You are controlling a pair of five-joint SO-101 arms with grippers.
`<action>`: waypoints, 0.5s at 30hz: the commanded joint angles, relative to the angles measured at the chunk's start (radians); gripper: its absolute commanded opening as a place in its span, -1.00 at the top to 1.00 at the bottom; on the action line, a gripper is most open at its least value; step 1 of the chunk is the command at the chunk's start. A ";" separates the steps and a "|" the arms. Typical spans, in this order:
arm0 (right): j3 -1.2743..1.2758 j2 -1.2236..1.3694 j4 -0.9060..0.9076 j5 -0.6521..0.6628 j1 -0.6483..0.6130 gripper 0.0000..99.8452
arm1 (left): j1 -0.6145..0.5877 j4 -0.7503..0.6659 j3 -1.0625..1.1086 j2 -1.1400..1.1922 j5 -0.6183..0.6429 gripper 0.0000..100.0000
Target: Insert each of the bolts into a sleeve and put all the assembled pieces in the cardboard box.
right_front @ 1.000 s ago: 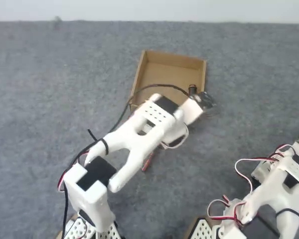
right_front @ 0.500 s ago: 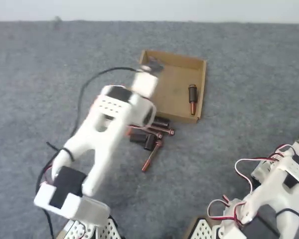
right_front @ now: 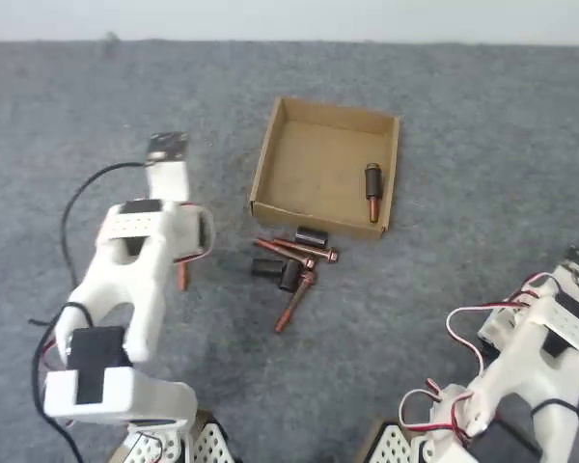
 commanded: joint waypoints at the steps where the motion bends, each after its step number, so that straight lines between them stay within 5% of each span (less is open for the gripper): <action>1: -0.080 -0.048 -0.053 0.014 -0.056 0.99 | -0.098 -0.015 -0.001 -0.069 0.014 0.98; 15: -0.086 -0.039 -0.591 0.014 -0.343 0.99 | -0.143 0.005 -0.001 -0.069 0.009 0.98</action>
